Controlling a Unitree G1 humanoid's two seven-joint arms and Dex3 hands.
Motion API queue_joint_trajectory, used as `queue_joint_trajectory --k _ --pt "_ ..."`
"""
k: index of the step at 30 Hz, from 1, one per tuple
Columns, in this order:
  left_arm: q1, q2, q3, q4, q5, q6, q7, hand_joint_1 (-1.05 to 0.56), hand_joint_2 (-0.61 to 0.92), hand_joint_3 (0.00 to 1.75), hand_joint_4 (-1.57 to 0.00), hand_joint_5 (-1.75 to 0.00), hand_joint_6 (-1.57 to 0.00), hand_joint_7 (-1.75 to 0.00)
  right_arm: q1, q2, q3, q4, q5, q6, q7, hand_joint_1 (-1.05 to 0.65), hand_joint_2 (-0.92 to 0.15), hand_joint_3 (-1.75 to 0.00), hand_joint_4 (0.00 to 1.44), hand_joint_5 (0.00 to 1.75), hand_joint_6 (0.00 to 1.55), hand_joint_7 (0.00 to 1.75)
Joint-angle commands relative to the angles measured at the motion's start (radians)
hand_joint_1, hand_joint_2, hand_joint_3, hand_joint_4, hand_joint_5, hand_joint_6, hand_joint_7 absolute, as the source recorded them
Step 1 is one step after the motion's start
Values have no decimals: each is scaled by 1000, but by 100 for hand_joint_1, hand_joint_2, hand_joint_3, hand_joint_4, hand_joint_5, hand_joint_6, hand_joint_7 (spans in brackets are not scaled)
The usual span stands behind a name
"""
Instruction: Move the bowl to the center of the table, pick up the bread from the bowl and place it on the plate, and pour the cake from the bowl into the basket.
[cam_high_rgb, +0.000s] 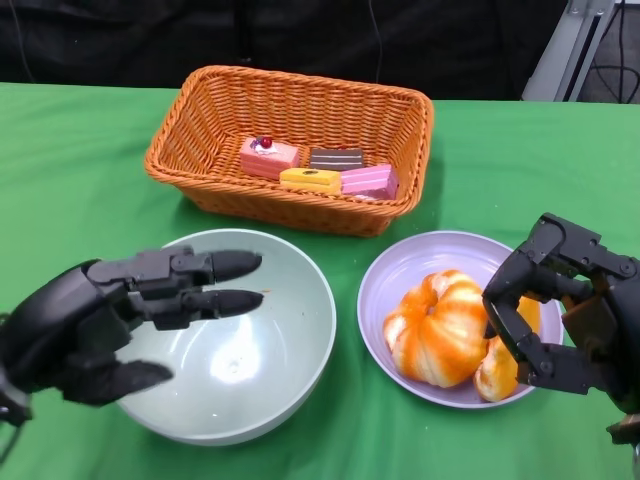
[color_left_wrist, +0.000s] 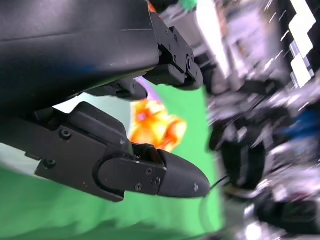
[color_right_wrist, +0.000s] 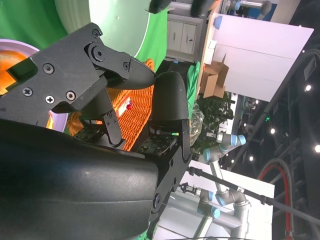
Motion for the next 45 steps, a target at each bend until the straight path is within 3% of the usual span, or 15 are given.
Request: queue_joint_trajectory --k 1,5,6,7,8,9,10,11,14,16,28,35,45 --pt "22 -68 45 -32 -59 75 40 -49 92 16 -80 -22 -67 -8 5 -12 -3 -14 4 -2 3 -14 -51 -98 78 159 69 142" --pt "38 -122 71 -66 -45 124 74 -38 92 16 -89 -25 -76 -10 7 -12 4 -23 22 9 18 -14 -52 -97 79 159 69 142" --pt "46 -138 73 -77 -35 131 93 -26 92 25 -95 -53 -95 -25 9 -12 8 -28 32 17 26 -10 -43 -114 80 160 71 141" --pt "56 -153 72 -88 -26 138 106 -22 92 28 -91 -73 -100 -34 12 -15 14 -36 45 25 40 -8 -39 -121 80 160 71 141" --pt "64 -162 71 -96 -20 144 110 -14 91 43 -87 -107 -100 -68 13 -17 19 -40 57 29 54 -7 -36 -128 80 162 70 141" --pt "67 -166 73 -100 -16 150 109 -11 89 52 -84 -123 -95 -89 14 -18 21 -42 64 31 63 -7 -34 -131 80 162 70 142" --pt "72 -166 72 -107 -15 164 105 -10 88 57 -83 -131 -92 -100 18 -20 24 -50 67 40 70 -6 -34 -132 79 162 69 142" --pt "75 -166 72 -112 -12 174 100 -9 82 74 -80 -144 -86 -114 21 -22 27 -57 71 49 76 -9 -34 -130 79 161 68 142" --pt "80 -172 74 -116 1 181 92 -9 68 102 -76 -158 -79 -129 31 -27 36 -81 80 73 87 -10 -37 -126 78 160 66 144" --pt "79 -178 77 -109 13 172 87 -9 64 109 -75 -161 -77 -133 37 -28 41 -95 83 87 92 -10 -37 -126 78 159 65 145" --pt "76 -201 89 -67 67 110 65 -12 59 111 -77 -165 -77 -138 62 -32 56 -166 135 165 142 -4 -40 -130 76 160 63 147" --pt "82 -195 83 -92 72 127 62 -13 52 120 -78 -168 -77 -141 61 -48 53 -185 150 189 165 -9 -44 -124 75 163 61 150" --pt "78 -192 87 -103 67 146 44 -14 54 117 -76 -168 -76 -141 54 -57 50 -204 128 211 145 -6 -38 -132 77 164 65 147"
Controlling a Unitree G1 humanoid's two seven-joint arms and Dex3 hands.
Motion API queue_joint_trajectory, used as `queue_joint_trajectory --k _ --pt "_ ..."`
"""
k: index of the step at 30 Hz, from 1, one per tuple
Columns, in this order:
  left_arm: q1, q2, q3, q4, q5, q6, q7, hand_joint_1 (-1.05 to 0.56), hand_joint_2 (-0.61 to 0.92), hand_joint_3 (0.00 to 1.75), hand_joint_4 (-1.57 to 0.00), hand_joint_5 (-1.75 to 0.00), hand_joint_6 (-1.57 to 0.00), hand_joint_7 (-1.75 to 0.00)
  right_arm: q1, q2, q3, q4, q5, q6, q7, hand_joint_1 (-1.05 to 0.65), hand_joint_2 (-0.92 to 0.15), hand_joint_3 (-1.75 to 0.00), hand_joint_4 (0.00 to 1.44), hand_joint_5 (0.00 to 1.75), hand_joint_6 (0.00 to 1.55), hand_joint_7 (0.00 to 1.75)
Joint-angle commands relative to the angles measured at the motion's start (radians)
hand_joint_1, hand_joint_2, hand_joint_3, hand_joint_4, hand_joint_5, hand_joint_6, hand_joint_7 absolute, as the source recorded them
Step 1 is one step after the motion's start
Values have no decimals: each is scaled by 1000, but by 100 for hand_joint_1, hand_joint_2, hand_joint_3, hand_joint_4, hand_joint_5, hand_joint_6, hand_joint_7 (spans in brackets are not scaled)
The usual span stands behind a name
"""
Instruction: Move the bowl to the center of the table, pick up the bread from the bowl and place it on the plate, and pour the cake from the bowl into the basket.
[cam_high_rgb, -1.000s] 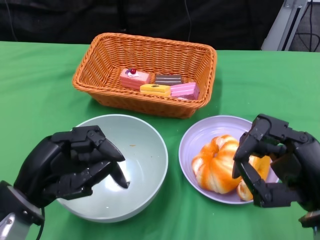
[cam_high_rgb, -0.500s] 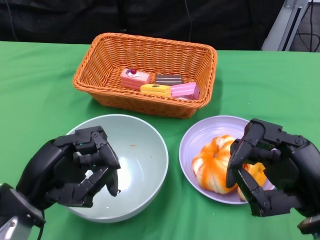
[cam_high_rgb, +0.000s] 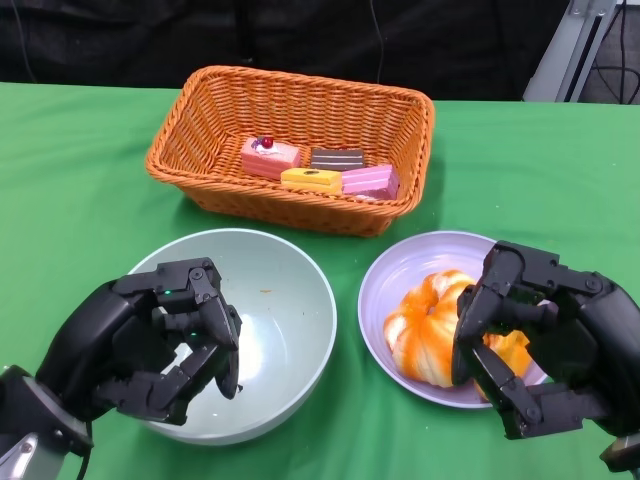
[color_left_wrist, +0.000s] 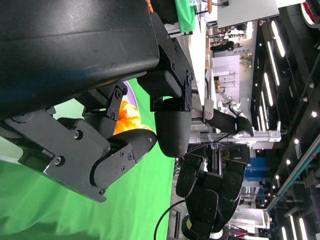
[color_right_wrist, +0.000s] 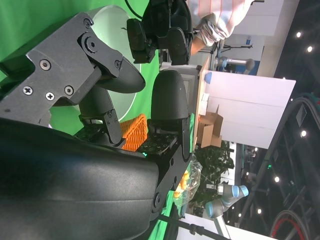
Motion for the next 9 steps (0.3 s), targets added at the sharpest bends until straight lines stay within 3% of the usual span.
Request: queue_joint_trajectory --k 1,9 --pt "5 18 9 -21 1 11 -8 -14 53 118 -76 -168 -76 -141 -4 -14 -9 -8 2 0 -4 -6 -38 -133 77 165 65 147" --pt "10 24 9 -22 10 2 -19 -12 53 120 -76 -168 -77 -139 -2 -11 -9 2 3 -15 1 -6 -37 -135 76 164 64 148"
